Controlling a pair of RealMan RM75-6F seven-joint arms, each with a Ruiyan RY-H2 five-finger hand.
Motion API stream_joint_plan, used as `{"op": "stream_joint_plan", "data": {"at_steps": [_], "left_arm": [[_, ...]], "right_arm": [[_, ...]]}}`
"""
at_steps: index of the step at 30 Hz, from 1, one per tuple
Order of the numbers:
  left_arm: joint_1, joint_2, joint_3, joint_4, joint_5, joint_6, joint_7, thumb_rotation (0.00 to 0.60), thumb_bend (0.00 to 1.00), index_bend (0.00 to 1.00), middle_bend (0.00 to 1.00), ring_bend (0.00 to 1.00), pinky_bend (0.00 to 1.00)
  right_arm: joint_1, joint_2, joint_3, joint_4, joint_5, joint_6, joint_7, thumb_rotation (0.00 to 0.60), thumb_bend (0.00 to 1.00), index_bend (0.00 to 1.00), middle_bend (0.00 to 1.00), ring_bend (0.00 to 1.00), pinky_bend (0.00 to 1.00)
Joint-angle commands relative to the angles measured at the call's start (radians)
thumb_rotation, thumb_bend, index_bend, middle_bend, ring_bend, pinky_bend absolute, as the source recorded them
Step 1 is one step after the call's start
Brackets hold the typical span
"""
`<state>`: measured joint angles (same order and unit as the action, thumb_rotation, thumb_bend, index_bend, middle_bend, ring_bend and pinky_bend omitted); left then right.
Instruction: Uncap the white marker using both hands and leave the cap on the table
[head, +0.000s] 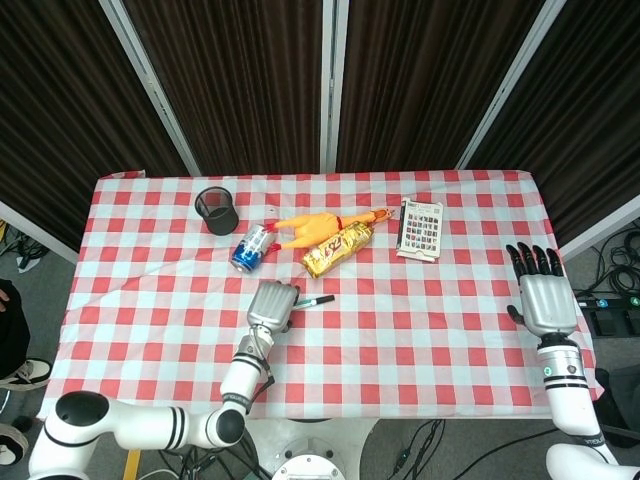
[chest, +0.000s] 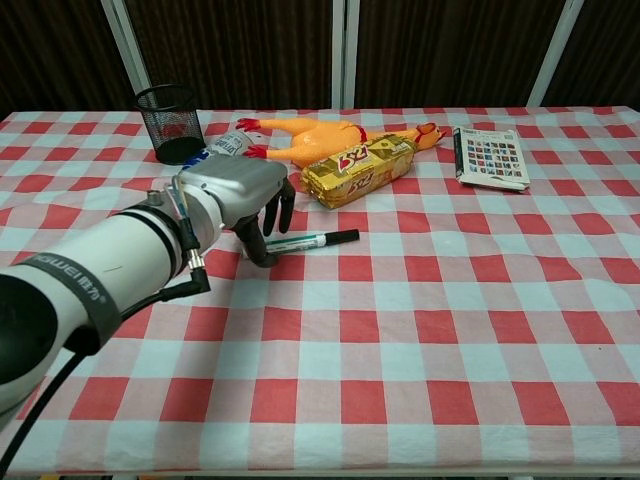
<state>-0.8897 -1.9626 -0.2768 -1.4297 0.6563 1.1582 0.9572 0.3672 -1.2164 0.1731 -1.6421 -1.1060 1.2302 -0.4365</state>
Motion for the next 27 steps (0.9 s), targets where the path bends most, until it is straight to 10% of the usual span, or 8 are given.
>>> {"op": "stream_joint_plan", "data": {"at_steps": [1, 27], "left_arm": [[-0.012, -0.015, 0.001, 0.025, -0.003, -0.004, 0.004, 0.6, 0.22, 0.48, 0.48, 0.46, 0.55], [-0.045, -0.075, -0.005, 0.198, -0.034, -0.053, 0.013, 0.6, 0.25, 0.51, 0.53, 0.5, 0.58]], "right_arm": [[0.0, 0.003, -0.001, 0.0, 0.0, 0.002, 0.002, 0.6, 0.11, 0.0, 0.04, 0.0, 0.0], [0.003, -0.002, -0.013, 0.037, 0.012, -0.023, 0.035, 0.6, 0.11, 0.0, 0.02, 0.0, 0.0]]}}
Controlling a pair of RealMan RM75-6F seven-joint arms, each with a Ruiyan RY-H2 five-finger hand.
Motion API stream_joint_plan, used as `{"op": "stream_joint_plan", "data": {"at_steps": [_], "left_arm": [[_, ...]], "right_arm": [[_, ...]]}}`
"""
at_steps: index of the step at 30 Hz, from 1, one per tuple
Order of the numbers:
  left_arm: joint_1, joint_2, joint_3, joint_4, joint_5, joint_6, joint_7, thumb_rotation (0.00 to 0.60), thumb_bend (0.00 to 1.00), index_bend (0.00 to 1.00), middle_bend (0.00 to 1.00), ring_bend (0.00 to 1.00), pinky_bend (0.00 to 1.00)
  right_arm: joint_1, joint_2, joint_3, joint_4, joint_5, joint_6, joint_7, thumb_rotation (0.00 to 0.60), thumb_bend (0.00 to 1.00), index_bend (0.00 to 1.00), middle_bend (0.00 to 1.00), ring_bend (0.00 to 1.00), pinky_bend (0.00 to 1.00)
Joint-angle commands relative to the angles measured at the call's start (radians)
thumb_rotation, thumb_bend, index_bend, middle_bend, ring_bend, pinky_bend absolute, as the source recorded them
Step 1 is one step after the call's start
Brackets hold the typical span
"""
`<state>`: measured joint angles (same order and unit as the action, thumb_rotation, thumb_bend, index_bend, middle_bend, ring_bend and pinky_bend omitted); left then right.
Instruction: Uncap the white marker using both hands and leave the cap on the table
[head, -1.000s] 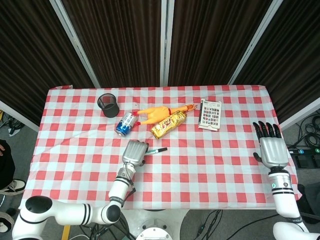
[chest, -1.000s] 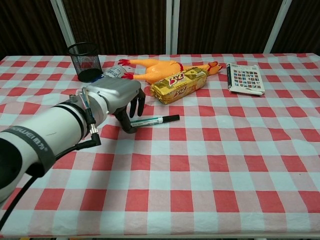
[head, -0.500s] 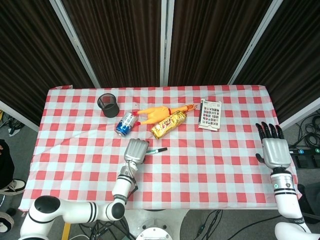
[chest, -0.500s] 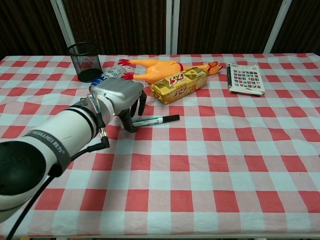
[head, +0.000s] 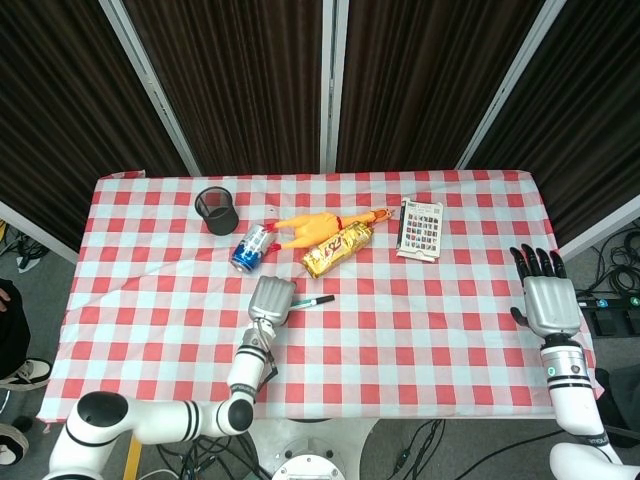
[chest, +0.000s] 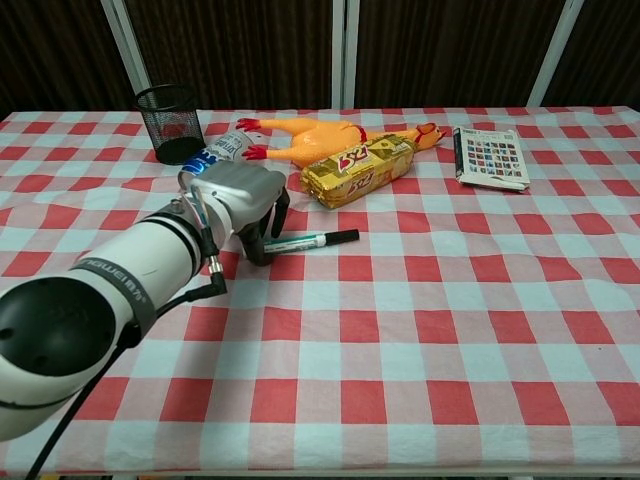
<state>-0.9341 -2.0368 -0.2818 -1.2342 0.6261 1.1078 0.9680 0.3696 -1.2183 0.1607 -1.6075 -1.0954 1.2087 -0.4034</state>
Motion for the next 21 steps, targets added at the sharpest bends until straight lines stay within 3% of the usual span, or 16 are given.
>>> {"op": "stream_joint_plan", "data": {"at_steps": [1, 21], "left_arm": [[0.0, -0.001, -0.001, 0.002, -0.006, -0.003, 0.003, 0.6, 0.25, 0.51, 0.53, 0.5, 0.58], [-0.002, 0.01, -0.015, -0.021, -0.056, -0.01, 0.013, 0.6, 0.36, 0.54, 0.55, 0.52, 0.58]], "right_arm": [[0.001, -0.001, 0.0, 0.003, 0.001, -0.002, 0.003, 0.6, 0.11, 0.0, 0.02, 0.0, 0.0], [0.003, -0.008, -0.003, 0.015, 0.009, -0.009, 0.013, 0.6, 0.11, 0.0, 0.03, 0.0, 0.0]]}}
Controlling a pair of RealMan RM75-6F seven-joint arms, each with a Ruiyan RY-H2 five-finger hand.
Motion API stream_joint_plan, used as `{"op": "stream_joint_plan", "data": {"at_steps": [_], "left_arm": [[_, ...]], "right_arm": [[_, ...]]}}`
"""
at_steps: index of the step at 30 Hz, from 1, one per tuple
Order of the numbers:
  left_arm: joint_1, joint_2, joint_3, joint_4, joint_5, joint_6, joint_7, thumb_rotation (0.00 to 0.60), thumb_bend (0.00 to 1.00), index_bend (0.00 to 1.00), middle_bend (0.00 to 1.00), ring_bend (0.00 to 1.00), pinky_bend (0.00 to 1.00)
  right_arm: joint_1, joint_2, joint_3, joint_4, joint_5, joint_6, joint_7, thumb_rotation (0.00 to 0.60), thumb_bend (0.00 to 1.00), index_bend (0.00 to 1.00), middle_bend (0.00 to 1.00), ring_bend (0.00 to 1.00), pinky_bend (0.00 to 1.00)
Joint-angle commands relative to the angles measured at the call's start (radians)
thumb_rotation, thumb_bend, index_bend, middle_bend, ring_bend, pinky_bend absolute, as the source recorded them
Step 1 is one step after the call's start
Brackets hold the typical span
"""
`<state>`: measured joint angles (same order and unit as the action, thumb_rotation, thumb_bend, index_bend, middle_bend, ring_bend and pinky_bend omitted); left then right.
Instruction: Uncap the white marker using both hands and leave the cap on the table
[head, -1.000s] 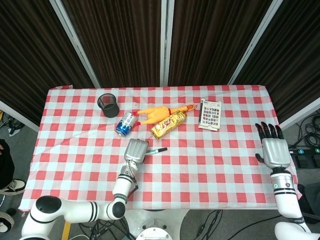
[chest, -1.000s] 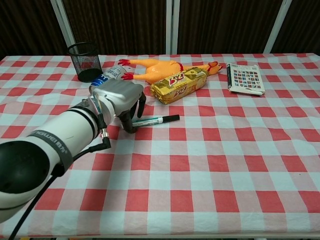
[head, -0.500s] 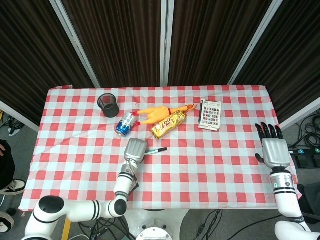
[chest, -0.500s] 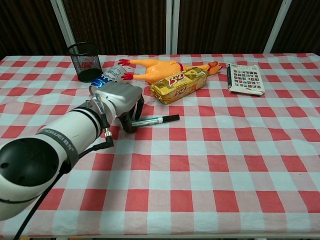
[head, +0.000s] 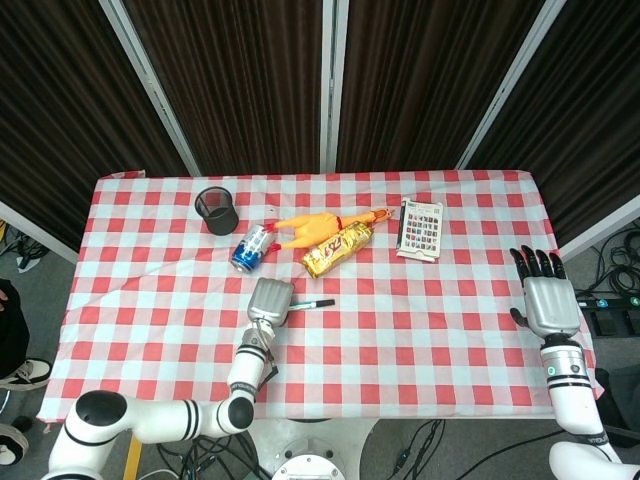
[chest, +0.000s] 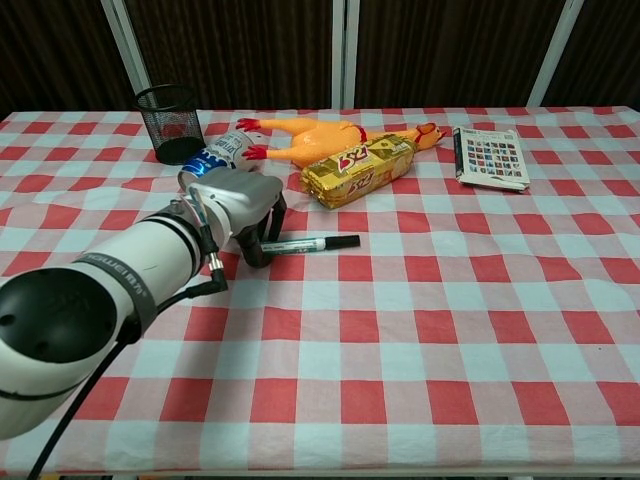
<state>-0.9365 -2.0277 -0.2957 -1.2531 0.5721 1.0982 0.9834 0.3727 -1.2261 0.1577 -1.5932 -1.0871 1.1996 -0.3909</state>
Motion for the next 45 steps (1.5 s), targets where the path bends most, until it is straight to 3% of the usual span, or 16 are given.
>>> {"op": "stream_joint_plan", "data": {"at_steps": [1, 18, 25, 31, 37, 45], "left_arm": [[0.001, 0.003, -0.002, -0.004, -0.003, -0.001, -0.004, 0.6, 0.36, 0.54, 0.55, 0.52, 0.58], [0.015, 0.039, -0.008, -0.069, 0.027, 0.003, -0.078, 0.6, 0.42, 0.55, 0.56, 0.53, 0.59], [0.01, 0.062, -0.018, -0.13, 0.032, 0.001, -0.096, 0.6, 0.42, 0.55, 0.56, 0.53, 0.59], [-0.027, 0.058, -0.032, -0.137, 0.04, -0.011, -0.088, 0.6, 0.42, 0.55, 0.56, 0.53, 0.59], [-0.062, 0.075, -0.035, -0.1, 0.102, -0.092, -0.145, 0.6, 0.42, 0.55, 0.56, 0.53, 0.58], [-0.084, 0.115, -0.035, -0.088, 0.098, -0.124, -0.167, 0.6, 0.42, 0.54, 0.56, 0.53, 0.58]], "right_arm": [[0.0, -0.001, 0.0, 0.001, 0.001, 0.0, 0.0, 0.6, 0.11, 0.0, 0.02, 0.0, 0.0], [0.005, 0.0, -0.006, -0.007, -0.017, 0.001, -0.002, 0.6, 0.11, 0.0, 0.04, 0.0, 0.0], [0.027, -0.023, -0.01, -0.001, -0.071, -0.002, -0.001, 0.6, 0.11, 0.0, 0.1, 0.0, 0.0], [0.073, -0.069, 0.017, 0.012, -0.149, 0.014, 0.007, 0.6, 0.11, 0.12, 0.18, 0.0, 0.03], [0.154, -0.103, 0.056, -0.003, -0.118, -0.082, 0.01, 0.6, 0.11, 0.17, 0.22, 0.0, 0.05], [0.262, -0.224, 0.08, 0.066, -0.092, -0.175, 0.001, 0.6, 0.11, 0.26, 0.26, 0.02, 0.09]]}}
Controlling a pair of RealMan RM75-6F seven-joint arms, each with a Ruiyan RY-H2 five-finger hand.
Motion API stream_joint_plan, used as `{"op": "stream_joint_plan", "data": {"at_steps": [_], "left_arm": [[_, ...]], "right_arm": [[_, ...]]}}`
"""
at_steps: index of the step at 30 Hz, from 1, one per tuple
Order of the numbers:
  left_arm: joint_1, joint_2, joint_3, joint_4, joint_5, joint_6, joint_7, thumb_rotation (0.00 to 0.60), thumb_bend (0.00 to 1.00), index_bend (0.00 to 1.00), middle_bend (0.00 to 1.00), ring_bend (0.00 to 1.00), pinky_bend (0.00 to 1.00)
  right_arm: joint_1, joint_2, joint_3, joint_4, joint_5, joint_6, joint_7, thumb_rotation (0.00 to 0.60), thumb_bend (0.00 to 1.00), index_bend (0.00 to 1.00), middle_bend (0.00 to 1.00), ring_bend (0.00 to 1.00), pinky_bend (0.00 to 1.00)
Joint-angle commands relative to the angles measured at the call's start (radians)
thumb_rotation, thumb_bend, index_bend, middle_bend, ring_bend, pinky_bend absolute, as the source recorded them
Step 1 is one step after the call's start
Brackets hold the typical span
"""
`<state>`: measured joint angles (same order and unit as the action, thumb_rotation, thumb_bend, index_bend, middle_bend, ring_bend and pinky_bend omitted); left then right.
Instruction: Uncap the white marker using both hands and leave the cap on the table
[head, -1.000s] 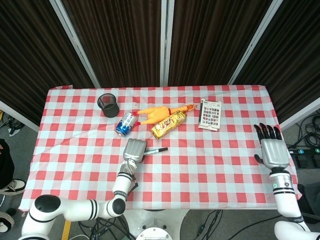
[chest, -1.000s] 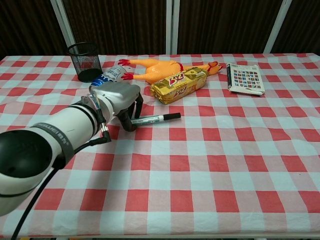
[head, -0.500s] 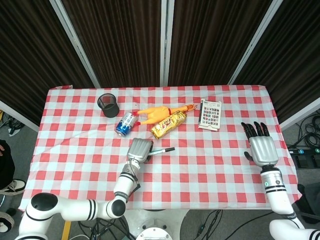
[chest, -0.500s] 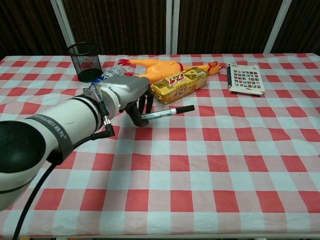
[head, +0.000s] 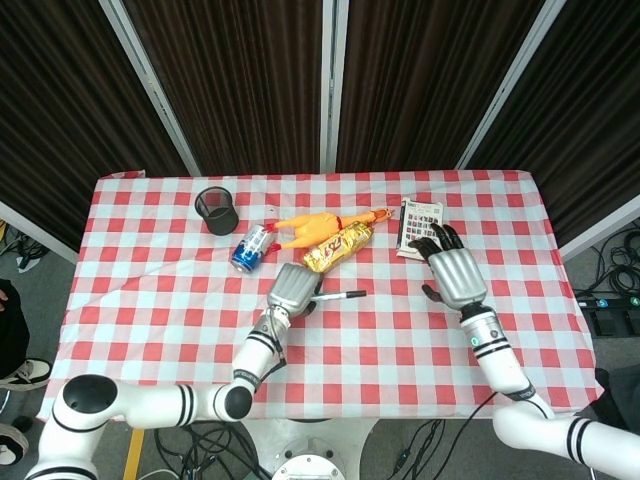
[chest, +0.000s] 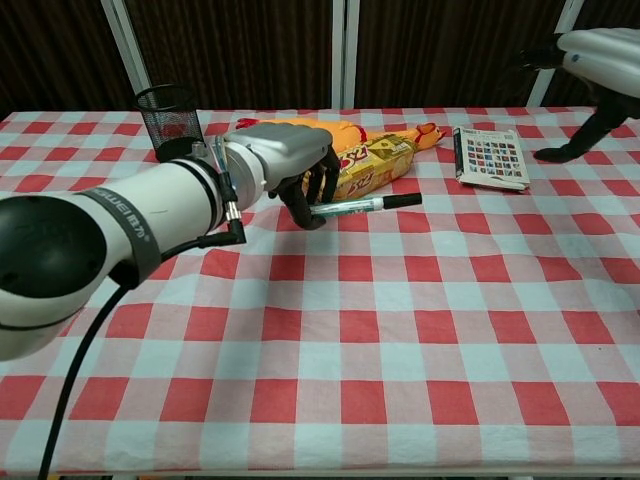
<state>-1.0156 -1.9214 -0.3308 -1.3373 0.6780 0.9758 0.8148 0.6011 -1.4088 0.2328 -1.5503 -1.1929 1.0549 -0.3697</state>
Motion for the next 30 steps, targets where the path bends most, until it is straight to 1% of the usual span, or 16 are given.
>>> {"op": "stream_joint_plan", "data": {"at_steps": [1, 8, 13, 20, 26, 30], "left_arm": [[-0.008, 0.014, 0.001, -0.007, -0.012, -0.001, 0.004, 0.6, 0.42, 0.54, 0.56, 0.53, 0.58], [-0.019, 0.035, 0.01, -0.045, -0.014, 0.017, 0.002, 0.6, 0.42, 0.54, 0.56, 0.53, 0.58], [-0.027, 0.045, 0.012, -0.053, -0.007, 0.021, -0.01, 0.6, 0.42, 0.54, 0.56, 0.53, 0.58], [-0.032, 0.056, 0.023, -0.062, -0.013, 0.028, -0.021, 0.6, 0.42, 0.54, 0.56, 0.53, 0.58], [-0.037, 0.06, 0.027, -0.059, -0.024, 0.037, -0.025, 0.6, 0.42, 0.54, 0.56, 0.53, 0.58], [-0.038, 0.061, 0.03, -0.053, -0.04, 0.038, -0.025, 0.6, 0.42, 0.54, 0.56, 0.53, 0.58]], "right_arm": [[0.048, -0.06, 0.003, 0.029, 0.016, -0.041, -0.033, 0.6, 0.11, 0.26, 0.27, 0.03, 0.09], [0.106, -0.149, 0.001, 0.055, 0.027, -0.056, -0.089, 0.6, 0.11, 0.32, 0.33, 0.06, 0.12], [0.133, -0.167, 0.009, 0.055, 0.043, -0.062, -0.114, 0.6, 0.11, 0.34, 0.34, 0.07, 0.12], [0.163, -0.195, 0.0, 0.059, 0.077, -0.075, -0.161, 0.6, 0.11, 0.38, 0.37, 0.09, 0.13], [0.183, -0.233, -0.008, 0.087, 0.092, -0.075, -0.179, 0.6, 0.11, 0.39, 0.38, 0.11, 0.13], [0.187, -0.253, -0.013, 0.101, 0.09, -0.064, -0.18, 0.6, 0.11, 0.41, 0.4, 0.13, 0.14]]}}
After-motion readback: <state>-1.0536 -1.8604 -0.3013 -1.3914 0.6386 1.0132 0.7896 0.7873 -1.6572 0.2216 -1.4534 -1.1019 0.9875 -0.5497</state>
